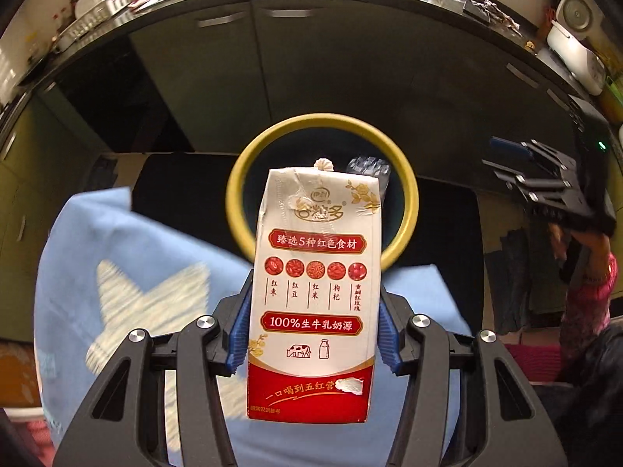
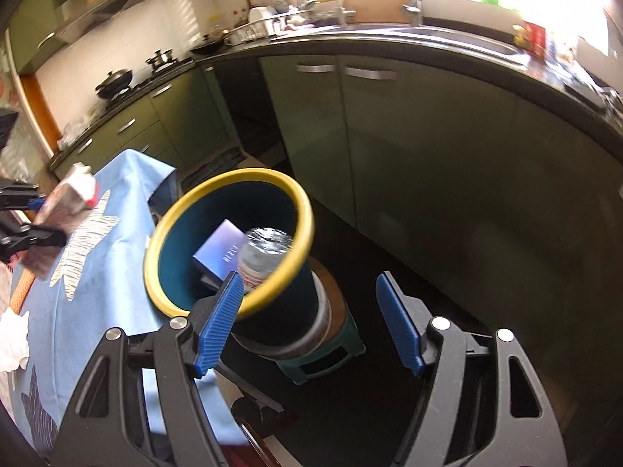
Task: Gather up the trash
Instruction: 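Drop the milk carton into the bin from the left gripper, then grasp the white tissue on the table with the right gripper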
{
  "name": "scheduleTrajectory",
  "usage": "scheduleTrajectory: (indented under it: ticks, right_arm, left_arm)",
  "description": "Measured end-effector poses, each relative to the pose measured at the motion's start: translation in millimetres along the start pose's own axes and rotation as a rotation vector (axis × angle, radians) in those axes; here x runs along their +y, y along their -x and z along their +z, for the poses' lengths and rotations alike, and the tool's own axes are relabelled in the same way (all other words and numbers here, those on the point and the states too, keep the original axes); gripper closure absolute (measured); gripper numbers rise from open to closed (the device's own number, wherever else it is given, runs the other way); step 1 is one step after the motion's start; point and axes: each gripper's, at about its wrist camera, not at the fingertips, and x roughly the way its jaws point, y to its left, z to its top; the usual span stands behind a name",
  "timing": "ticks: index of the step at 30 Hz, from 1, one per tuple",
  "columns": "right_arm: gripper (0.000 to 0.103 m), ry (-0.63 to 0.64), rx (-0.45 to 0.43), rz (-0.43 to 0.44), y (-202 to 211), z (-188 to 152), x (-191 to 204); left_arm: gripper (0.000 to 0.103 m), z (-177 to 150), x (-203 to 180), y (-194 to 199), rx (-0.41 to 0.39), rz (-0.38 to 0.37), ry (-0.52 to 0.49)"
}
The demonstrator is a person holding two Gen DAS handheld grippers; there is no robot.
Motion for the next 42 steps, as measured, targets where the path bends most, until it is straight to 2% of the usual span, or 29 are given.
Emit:
scheduleTrajectory:
  ticks: [6, 8, 9, 12, 17, 20, 23, 30, 34, 38, 42]
  right_arm:
    - [0.035, -0.036, 0.007, 0.006, 0, -8, -14]
    - [0.034, -0.039, 0.009, 0.016, -1, -10, -14]
    - [0.034, -0.039, 0.009, 0.020, -1, -11, -13]
    - [0.034, -0.033, 0.012, 0.030, -2, -11, -10]
    - [0.034, -0.020, 0.017, 0.047, -6, -9, -2]
    - [0.034, -0.001, 0.024, 0.069, -9, -10, 8]
    - [0.034, 0.037, 0.031, 0.085, -9, -10, 23]
    - [0.034, 0.131, 0.044, 0.145, -2, -17, 68]
    - [0.034, 0.237, 0.067, 0.217, 2, -25, 118]
    - [0.034, 0.384, 0.098, 0.327, 9, -44, 188]
    - [0.034, 0.512, 0.116, 0.477, 21, -67, 261]
  left_arm:
    - [0.049, 56, -18, -58, 0.016, 0.028, 0.043]
    - [0.038, 67, -16, -73, 0.025, 0.052, 0.086]
    - [0.037, 68, -15, -75, 0.024, 0.051, 0.100]
    - [0.037, 68, -15, -61, -0.004, 0.033, 0.138]
    - [0.025, 42, -15, 6, -0.128, 0.053, 0.195]
    - [0.022, 7, -21, 56, -0.234, 0.089, 0.239]
    - [0.020, -31, -15, 91, -0.303, 0.104, 0.281]
    - [0.015, -142, -18, 171, -0.491, 0.182, 0.433]
    - [0.011, -215, -16, 208, -0.585, 0.296, 0.532]
    - [0.007, -289, -13, 238, -0.655, 0.427, 0.653]
    - [0.005, -365, -19, 261, -0.689, 0.625, 0.780]
